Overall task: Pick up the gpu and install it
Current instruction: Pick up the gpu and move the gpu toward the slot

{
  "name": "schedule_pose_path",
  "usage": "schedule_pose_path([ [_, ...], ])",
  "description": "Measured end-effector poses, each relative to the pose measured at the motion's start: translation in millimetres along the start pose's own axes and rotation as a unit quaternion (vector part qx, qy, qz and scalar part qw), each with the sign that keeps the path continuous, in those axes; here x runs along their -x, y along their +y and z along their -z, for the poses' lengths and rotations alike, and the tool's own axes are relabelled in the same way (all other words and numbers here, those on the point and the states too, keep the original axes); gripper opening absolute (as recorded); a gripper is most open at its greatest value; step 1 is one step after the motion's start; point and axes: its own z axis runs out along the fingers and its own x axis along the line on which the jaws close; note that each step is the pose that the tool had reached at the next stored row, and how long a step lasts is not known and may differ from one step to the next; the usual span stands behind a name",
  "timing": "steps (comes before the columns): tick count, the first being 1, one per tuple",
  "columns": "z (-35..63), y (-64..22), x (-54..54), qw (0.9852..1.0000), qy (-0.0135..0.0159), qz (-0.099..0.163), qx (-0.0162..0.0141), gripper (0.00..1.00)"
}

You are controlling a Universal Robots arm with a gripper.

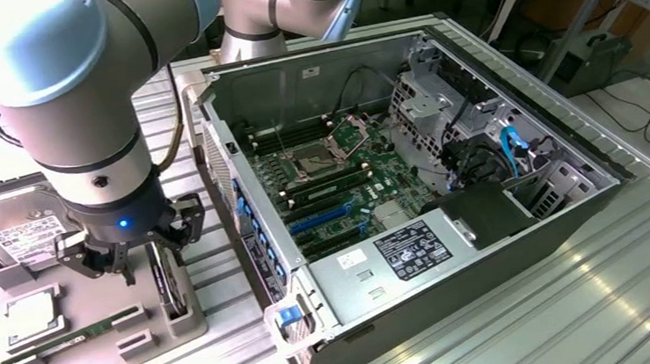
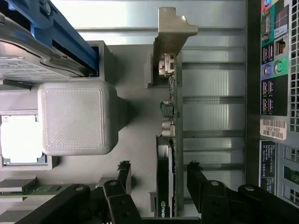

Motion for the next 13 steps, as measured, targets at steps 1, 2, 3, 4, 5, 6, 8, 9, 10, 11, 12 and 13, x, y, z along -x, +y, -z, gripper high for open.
schedule_pose_path([
  [1,0.0,0.0,0.1,1.0,0.0001,0.0,-0.0012,0.6],
  [2,0.0,0.0,0.1,1.0,0.0,0.0,-0.0012,0.6],
  [3,0.1,0.0,0.1,1.0,0.0001,0.0,-0.0014,0.6],
  [4,0.0,0.8,0.2,1.0,0.0,0.0,-0.0021,0.6],
  [5,-0.1,3.6,0.2,1.0,0.0,0.0,-0.0042,0.6],
  [6,-0.4,6.5,0.2,1.0,0.0,0.0,-0.0066,0.6],
  [8,-1.5,8.9,0.2,0.9999,-0.0001,0.0,-0.0101,0.6],
  [9,-2.8,8.9,0.2,0.9999,-0.0003,0.0,-0.0112,0.6],
  [10,-4.2,8.8,0.2,0.9999,-0.0001,0.0,-0.0119,0.6],
  [11,-5.0,8.6,0.1,0.9999,-0.0001,0.0,-0.0121,0.6],
  [12,-5.5,8.4,0.0,0.9999,-0.0001,0.0,-0.0122,0.6],
  [13,-5.5,8.4,0.0,0.9999,-0.0001,0.0,-0.0122,0.6],
])
